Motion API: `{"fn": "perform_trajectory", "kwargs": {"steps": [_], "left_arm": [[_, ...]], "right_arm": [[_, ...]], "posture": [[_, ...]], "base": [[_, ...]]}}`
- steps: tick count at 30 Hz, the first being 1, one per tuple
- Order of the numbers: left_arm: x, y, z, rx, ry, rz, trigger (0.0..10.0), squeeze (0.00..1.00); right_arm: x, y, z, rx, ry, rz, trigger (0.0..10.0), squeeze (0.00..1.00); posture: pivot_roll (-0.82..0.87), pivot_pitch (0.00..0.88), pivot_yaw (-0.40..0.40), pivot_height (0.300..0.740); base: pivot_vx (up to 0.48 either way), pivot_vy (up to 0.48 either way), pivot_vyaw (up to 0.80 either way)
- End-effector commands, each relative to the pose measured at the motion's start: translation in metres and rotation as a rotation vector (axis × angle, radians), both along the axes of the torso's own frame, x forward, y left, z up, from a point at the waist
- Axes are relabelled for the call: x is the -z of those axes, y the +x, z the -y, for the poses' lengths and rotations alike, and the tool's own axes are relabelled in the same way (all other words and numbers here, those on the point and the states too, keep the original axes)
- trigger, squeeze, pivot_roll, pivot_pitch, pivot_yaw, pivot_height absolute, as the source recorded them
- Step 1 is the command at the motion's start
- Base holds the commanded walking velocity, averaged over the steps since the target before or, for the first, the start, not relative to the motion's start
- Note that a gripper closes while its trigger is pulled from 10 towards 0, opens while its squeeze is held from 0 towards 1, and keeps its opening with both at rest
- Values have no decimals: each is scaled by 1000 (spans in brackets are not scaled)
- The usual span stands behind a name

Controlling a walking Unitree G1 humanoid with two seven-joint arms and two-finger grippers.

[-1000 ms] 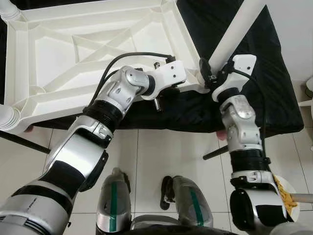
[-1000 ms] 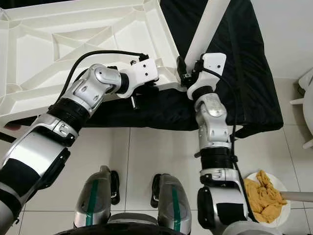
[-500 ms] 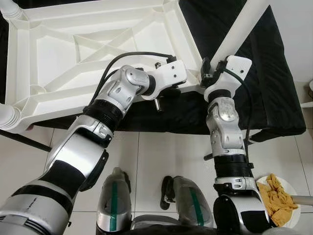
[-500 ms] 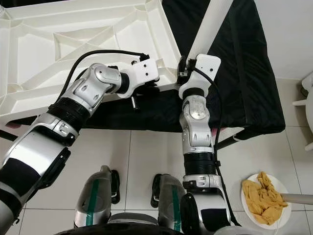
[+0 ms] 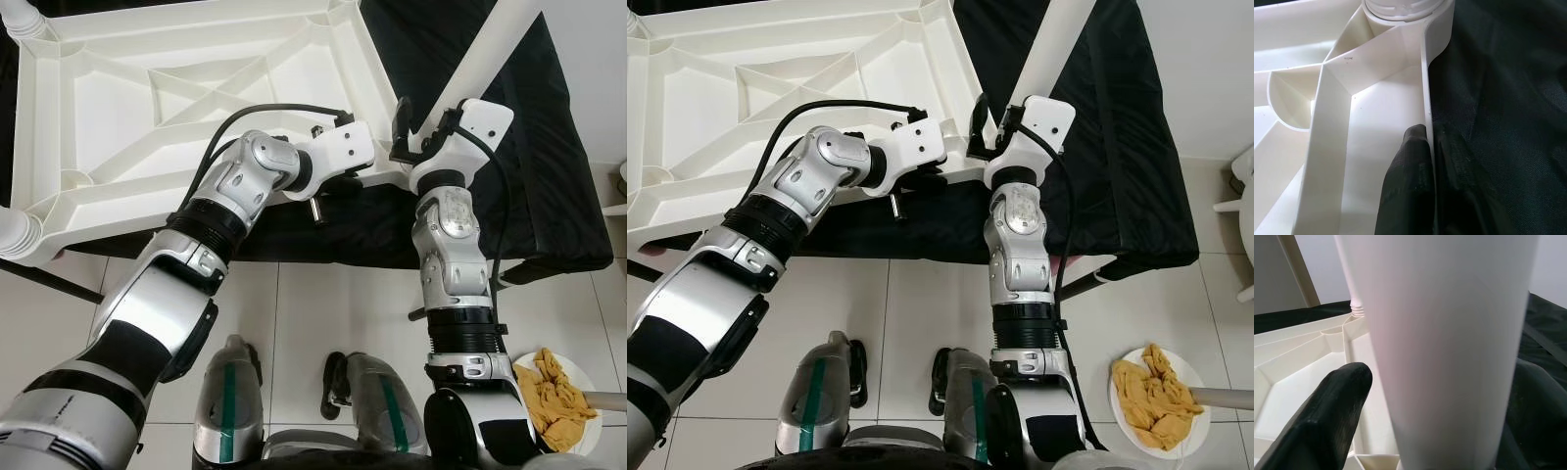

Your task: Building children table

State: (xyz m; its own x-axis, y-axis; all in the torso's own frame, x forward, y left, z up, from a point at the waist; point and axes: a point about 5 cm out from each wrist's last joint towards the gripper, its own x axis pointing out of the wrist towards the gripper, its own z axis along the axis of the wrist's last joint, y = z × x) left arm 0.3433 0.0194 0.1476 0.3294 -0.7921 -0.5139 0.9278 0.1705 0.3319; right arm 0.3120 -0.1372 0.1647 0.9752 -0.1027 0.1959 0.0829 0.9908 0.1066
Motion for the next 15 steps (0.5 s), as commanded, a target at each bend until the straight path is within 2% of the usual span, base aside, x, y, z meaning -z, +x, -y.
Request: {"fn": "perform_trajectory", "kwargs": {"steps": [1,5,6,10,15], "left_arm": [[4,-4,3,25,-17,-14,10000,0],[4,-4,3,25,-17,-14,10000,0],[4,-4,3,25,-17,-14,10000,0],[4,-4,3,24,-16,-13,10000,0],[4,-4,3,24,-16,-13,10000,0]], "right_arm": [[-1,0,5,-1,2,7,10000,1000],[-2,2,12,-31,-10,15,10000,1000],[-2,3,13,-78,-25,15,10000,0],[1,4,20,-181,-69,18,10000,0],[1,4,20,-181,-69,18,10000,0]], "posture": [[25,55,-41,740],[24,54,-41,740],[24,54,-41,740],[25,52,-43,740],[25,52,-43,740]], "base": [[0,0,0],[0,0,0],[0,0,0],[0,0,0],[0,0,0]]}}
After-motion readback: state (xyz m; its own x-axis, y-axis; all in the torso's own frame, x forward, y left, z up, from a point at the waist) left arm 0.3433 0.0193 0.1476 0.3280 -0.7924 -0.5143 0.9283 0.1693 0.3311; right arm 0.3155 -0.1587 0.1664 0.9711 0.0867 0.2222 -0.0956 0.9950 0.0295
